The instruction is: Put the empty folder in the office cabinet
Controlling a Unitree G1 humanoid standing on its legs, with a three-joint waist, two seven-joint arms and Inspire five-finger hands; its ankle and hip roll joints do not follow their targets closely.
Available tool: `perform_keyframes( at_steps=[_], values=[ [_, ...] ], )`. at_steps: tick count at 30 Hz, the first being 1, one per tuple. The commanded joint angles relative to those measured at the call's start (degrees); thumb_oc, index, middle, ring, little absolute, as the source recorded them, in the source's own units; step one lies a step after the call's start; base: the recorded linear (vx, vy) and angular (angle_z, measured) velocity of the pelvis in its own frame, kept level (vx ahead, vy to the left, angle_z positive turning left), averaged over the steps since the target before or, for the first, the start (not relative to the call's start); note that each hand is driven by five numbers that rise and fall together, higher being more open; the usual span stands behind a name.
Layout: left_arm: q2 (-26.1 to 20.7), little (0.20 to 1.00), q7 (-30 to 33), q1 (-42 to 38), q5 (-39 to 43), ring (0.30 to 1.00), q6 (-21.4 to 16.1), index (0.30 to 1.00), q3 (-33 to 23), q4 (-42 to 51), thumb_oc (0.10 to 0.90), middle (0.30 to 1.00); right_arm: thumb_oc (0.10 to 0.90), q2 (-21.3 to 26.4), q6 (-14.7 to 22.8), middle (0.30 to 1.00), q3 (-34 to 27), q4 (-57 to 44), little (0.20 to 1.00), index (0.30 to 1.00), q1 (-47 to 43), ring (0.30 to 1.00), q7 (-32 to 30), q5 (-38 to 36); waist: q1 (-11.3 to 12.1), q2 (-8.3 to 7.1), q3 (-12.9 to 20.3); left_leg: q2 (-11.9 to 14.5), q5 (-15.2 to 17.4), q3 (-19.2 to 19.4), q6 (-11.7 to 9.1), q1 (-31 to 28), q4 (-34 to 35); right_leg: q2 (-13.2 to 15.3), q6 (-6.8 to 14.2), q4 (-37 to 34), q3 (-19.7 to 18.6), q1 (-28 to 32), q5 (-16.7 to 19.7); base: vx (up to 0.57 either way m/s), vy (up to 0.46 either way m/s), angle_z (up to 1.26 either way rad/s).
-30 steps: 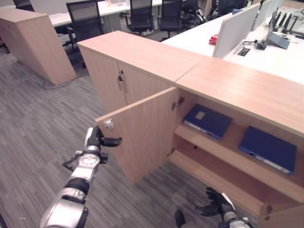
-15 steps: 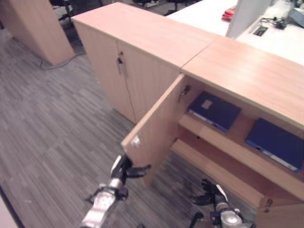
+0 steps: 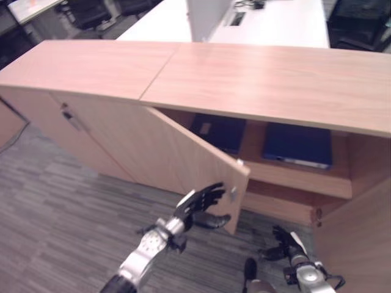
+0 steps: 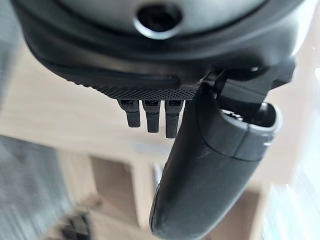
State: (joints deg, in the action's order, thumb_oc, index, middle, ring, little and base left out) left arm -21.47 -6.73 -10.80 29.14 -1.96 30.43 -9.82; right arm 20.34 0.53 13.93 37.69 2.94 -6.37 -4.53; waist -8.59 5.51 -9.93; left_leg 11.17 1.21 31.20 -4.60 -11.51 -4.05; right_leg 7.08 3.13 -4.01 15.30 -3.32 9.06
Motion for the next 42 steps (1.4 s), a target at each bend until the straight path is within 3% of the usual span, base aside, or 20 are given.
perform_keyframes(
  at_steps=[1,2,3,4,7,10,11,12,15,23,27,28,32,35,36,39,42],
  values=[
    [9.8,0.9,-3.5,-10.7,5.7,0.9,-8.7,0.9,5.5,8.4,0.8,0.9,0.8,2.1,3.2,0.9,0.1,-3.4,0.9,0.9,-4.5,0.9,-1.5,0.0,-3.5,0.03,0.2,4.4,-3.4,-0.6,-4.6,3.8,-3.2,-0.1,4.2,2.2,-3.7,8.2,-12.9,0.04,-0.089,-0.42],
    [11.2,0.9,-2.1,-12.8,6.4,0.9,-9.0,0.9,6.2,7.4,0.8,0.9,0.8,2.4,3.1,0.9,0.4,-3.3,0.9,0.9,-4.7,0.9,-1.9,-0.3,-4.0,-0.04,-0.1,4.7,-4.7,-2.5,-5.0,4.2,-4.5,-0.6,3.7,2.7,-4.8,8.1,-13.3,0.06,-0.053,-0.77],
    [13.4,0.9,-0.1,-16.6,6.2,0.9,-9.5,0.9,7.9,5.5,0.8,0.9,0.8,2.7,2.7,0.9,0.9,-3.0,0.9,0.9,-5.6,0.9,-3.0,-1.0,-4.4,-0.21,-0.1,3.3,-5.2,-8.7,-4.7,5.5,-5.5,-0.9,3.2,3.6,-7.4,7.4,-13.7,0.04,-0.023,-0.82],
    [13.5,0.9,-0.1,-16.7,6.2,0.9,-9.6,0.9,7.9,5.4,0.8,0.9,0.8,2.8,2.7,0.9,0.9,-3.0,0.9,0.9,-5.7,0.9,-3.0,-1.0,-4.4,-0.19,0.0,3.2,-5.5,-8.7,-4.6,5.7,-5.4,-0.8,3.2,3.6,-7.4,7.1,-13.5,0.1,-0.005,-0.93],
    [14.5,0.9,3.1,-22.3,3.1,0.9,-11.8,0.9,8.4,3.7,0.8,0.9,0.8,3.7,2.9,0.9,1.9,-3.3,0.9,0.9,-6.2,0.9,-2.9,-1.2,-4.1,-0.79,1.4,-3.8,2.1,-23.3,-2.4,6.7,-0.4,-0.5,3.9,3.5,-15.1,6.4,-14.0,0.25,0.048,-1.28],
    [14.1,0.9,4.8,-23.5,1.2,0.9,-12.6,0.9,7.3,1.3,0.8,0.9,0.8,3.7,2.9,0.9,2.0,-3.1,0.9,0.9,-5.7,0.9,-2.8,-1.2,-3.5,-0.94,1.8,-5.4,0.9,-27.8,-2.5,8.9,2.2,-0.7,4.1,3.1,-17.2,6.6,-13.8,0.16,0.031,-1.16],
    [12.2,0.9,7.5,-24.2,-1.3,0.9,-13.3,0.9,4.8,-1.4,0.8,0.9,0.8,3.6,3.3,0.9,1.5,-3.0,0.9,0.9,-4.8,0.9,-3.2,-1.2,-1.8,-1.47,1.4,-7.1,-1.4,-33.6,-2.5,12.8,3.7,-1.3,4.2,2.4,-19.4,7.2,-13.6,0.19,-0.026,-1.83],
    [10.3,0.9,8.6,-24.2,-2.9,0.9,-13.9,0.9,3.0,-2.7,0.8,0.9,0.8,3.6,3.4,0.9,0.9,-2.9,0.9,0.9,-4.5,0.9,-3.4,-1.3,-0.6,-2.15,0.6,-7.5,-2.3,-37.1,-2.8,14.3,4.8,-1.8,4.5,2.2,-21.2,7.3,-13.6,0.12,-0.042,-1.52],
    [9.3,0.9,8.8,-22.7,-2.7,0.9,-13.8,0.9,1.3,-2.7,0.8,0.9,0.8,3.4,3.3,0.9,0.3,-3.0,0.9,0.9,-3.5,0.9,-3.1,-1.2,-0.2,-2.28,0.5,-7.4,-2.3,-37.0,-2.8,13.7,5.6,-2.1,4.6,1.7,-22.3,7.5,-13.4,0.05,0.037,-0.75],
    [-4.5,0.9,0.5,4.5,-5.8,0.9,-10.4,0.9,-10.9,2.3,0.8,0.9,0.8,-0.8,2.1,0.9,-5.4,1.7,0.9,0.9,2.0,0.9,0.4,-1.0,3.5,-3.58,2.7,-8.5,-0.9,-30.1,0.1,8.2,9.0,-0.8,6.2,1.4,-24.1,8.2,-12.5,0.1,0.122,-0.26],
    [-5.3,0.9,0.5,11.6,-10.1,0.9,-8.5,0.9,-14.5,-3.4,0.8,0.9,0.8,-1.6,1.8,0.9,-6.7,2.5,0.9,0.9,2.3,0.9,1.2,-1.1,4.6,-3.72,2.7,-9.1,-0.4,-29.3,1.0,7.6,9.0,-0.1,6.6,2.6,-24.1,8.0,-12.7,0.02,0.104,-0.13],
    [-4.3,0.9,0.8,15.1,-12.0,0.9,-7.4,0.9,-16.7,-9.3,0.8,0.9,0.8,-2.1,1.6,0.9,-7.2,2.1,0.9,0.9,2.0,0.9,1.6,-1.1,5.0,-3.81,2.6,-9.4,0.0,-29.1,1.5,7.5,9.0,0.0,6.8,3.7,-23.9,7.4,-12.7,0.0,0.093,-0.07],
    [-3.8,0.9,1.6,16.0,-17.3,0.9,-6.8,0.9,-17.3,-16.3,0.8,0.9,0.8,-2.9,1.5,0.9,-7.1,1.8,0.9,0.9,1.2,0.9,1.9,-1.2,5.6,-3.71,2.4,-9.3,0.5,-27.8,2.0,7.5,9.0,0.0,7.3,6.2,-22.4,5.7,-12.8,-0.03,0.044,-0.07],
    [-3.3,0.9,2.6,15.6,-19.9,0.9,-6.8,0.9,-17.1,-19.6,0.8,0.9,0.8,-3.4,1.4,0.9,-6.6,1.8,0.9,0.9,-0.1,0.9,1.6,-0.8,6.0,-3.36,1.6,-8.9,0.5,-26.9,1.9,7.6,9.0,0.3,7.9,9.5,-19.2,3.6,-12.6,-0.1,-0.027,-0.15],
    [-2.1,0.9,3.1,16.0,-22.1,0.9,-6.2,0.9,-17.3,-23.6,0.8,0.9,0.8,-4.1,1.9,0.9,-5.8,2.3,0.9,0.9,-1.5,0.9,1.1,-0.1,8.2,-2.49,0.9,-6.9,0.3,-23.3,1.0,8.2,9.0,5.5,8.2,11.3,-3.6,2.7,-12.0,-0.15,-0.089,-0.92],
    [-0.8,0.9,3.6,16.0,-24.7,0.9,-6.2,0.9,-17.2,-29.0,0.8,0.9,0.8,-4.0,1.6,0.9,-5.0,2.9,0.9,0.9,-1.1,0.9,1.4,1.1,8.0,-3.17,1.4,-6.4,0.1,-21.7,0.6,7.8,9.0,6.9,7.9,8.8,-0.1,4.0,-10.8,-0.08,-0.116,-0.9],
    [2.3,0.9,6.3,13.9,-26.9,0.9,-6.0,0.9,-17.1,-38.9,0.8,0.9,0.8,-2.9,1.3,0.9,-3.7,4.0,0.9,0.9,-1.5,0.9,1.1,1.8,7.3,-3.46,2.4,-5.6,-0.3,-20.6,-0.4,6.8,9.0,5.0,7.6,3.7,-2.1,5.5,-9.9,0.02,-0.215,-0.38]
  ],
)
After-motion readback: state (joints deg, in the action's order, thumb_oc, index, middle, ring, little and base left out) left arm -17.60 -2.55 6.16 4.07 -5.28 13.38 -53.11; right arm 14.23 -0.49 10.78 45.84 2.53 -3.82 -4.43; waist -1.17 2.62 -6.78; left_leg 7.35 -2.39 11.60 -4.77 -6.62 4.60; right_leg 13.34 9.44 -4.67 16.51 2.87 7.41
